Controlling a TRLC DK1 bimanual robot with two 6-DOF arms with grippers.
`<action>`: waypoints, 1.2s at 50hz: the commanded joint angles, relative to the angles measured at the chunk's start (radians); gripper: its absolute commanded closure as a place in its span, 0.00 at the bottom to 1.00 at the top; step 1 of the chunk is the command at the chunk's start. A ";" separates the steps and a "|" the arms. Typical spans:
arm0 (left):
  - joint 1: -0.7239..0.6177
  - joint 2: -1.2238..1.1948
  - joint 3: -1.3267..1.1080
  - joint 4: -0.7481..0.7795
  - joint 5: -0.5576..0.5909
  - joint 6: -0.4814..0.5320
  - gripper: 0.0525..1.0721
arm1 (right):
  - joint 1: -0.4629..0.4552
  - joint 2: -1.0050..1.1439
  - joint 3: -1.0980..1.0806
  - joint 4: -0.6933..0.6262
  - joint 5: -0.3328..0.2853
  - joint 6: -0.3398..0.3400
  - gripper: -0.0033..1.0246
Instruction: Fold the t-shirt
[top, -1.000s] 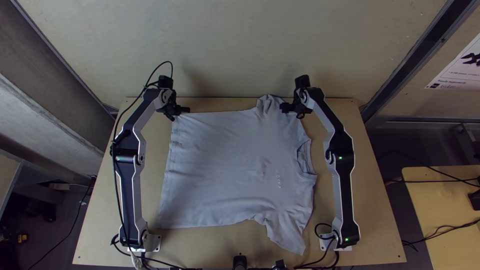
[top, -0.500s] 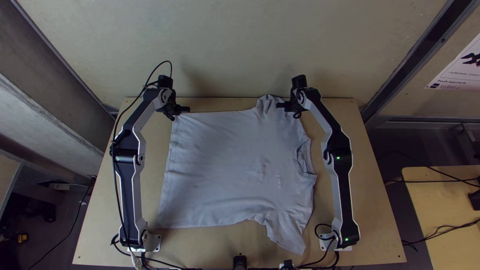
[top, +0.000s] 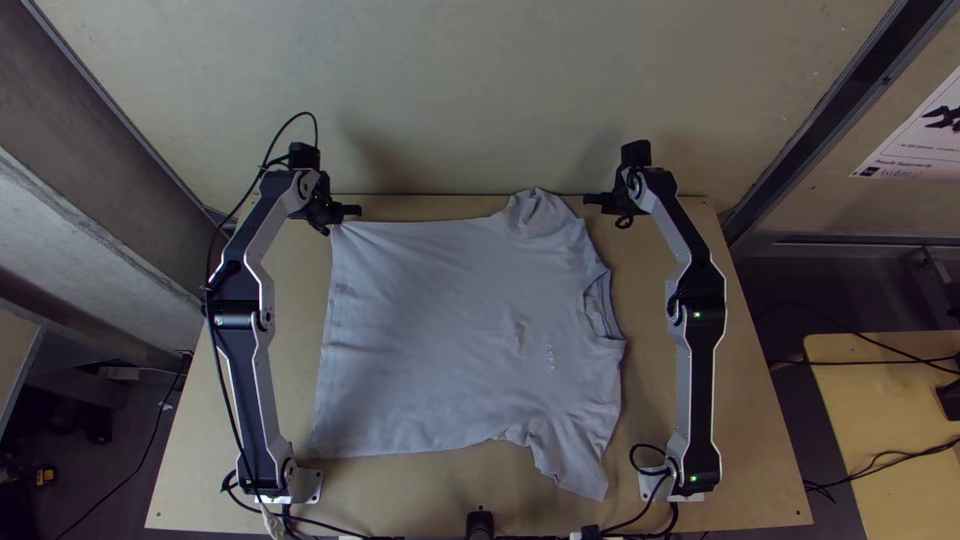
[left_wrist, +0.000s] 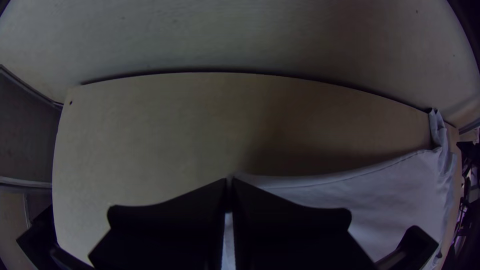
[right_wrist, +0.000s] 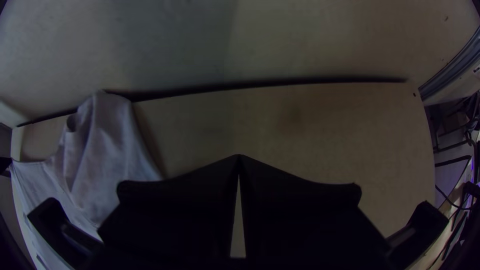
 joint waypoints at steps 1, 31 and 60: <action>0.003 -0.051 0.005 -0.012 0.007 -0.012 0.98 | 0.030 -0.044 -0.012 -0.036 0.002 0.011 0.56; -0.026 -0.041 0.006 -0.009 0.010 -0.017 0.98 | 0.124 0.094 0.068 -0.030 -0.036 0.111 0.13; -0.038 -0.041 0.006 -0.015 0.010 -0.021 0.98 | 0.153 0.105 0.071 0.047 -0.033 0.064 0.97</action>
